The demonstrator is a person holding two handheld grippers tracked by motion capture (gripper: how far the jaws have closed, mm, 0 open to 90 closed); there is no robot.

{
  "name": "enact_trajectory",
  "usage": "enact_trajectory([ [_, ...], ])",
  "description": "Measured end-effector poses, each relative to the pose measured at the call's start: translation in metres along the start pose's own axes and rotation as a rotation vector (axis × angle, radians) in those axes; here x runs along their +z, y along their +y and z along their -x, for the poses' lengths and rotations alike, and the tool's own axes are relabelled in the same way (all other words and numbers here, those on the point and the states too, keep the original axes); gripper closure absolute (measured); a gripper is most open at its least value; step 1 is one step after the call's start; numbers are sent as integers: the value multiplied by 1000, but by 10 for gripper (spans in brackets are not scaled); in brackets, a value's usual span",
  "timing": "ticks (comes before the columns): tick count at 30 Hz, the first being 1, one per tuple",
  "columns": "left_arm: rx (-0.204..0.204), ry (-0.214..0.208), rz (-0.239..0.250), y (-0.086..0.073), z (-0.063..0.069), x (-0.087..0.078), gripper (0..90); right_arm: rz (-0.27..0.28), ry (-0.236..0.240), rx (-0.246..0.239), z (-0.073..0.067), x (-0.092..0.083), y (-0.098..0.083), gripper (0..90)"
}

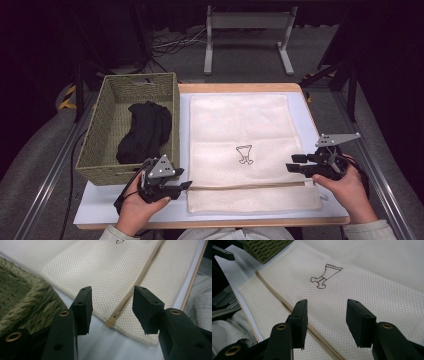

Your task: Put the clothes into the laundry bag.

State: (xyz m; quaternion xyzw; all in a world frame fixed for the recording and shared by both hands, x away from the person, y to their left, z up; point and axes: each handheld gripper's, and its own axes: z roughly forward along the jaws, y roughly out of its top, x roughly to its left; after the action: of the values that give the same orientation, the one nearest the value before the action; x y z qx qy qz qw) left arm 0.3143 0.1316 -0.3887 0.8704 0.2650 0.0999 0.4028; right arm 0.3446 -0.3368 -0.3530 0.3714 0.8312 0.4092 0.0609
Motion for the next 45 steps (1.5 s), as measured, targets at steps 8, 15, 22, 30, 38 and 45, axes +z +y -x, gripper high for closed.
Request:
enact_trajectory([
  [8,-6,1,7,-2,0,-3,512,-52,58,-59,-13,27,16,502],
  [15,-7,1,5,-5,0,-4,510,-117,91,-107,-24,60,21,453],
  [22,-18,6,2,-8,1,-7,506,-151,102,-136,-27,77,21,428],
  [30,-34,2,-10,-12,0,-8,504,-213,102,-169,-28,99,17,384],
  [38,-39,2,-24,-14,-1,-8,502,-272,91,-202,-32,112,12,330],
  [45,-42,-6,-29,-14,-1,-7,496,-299,58,-224,-34,118,10,322],
])
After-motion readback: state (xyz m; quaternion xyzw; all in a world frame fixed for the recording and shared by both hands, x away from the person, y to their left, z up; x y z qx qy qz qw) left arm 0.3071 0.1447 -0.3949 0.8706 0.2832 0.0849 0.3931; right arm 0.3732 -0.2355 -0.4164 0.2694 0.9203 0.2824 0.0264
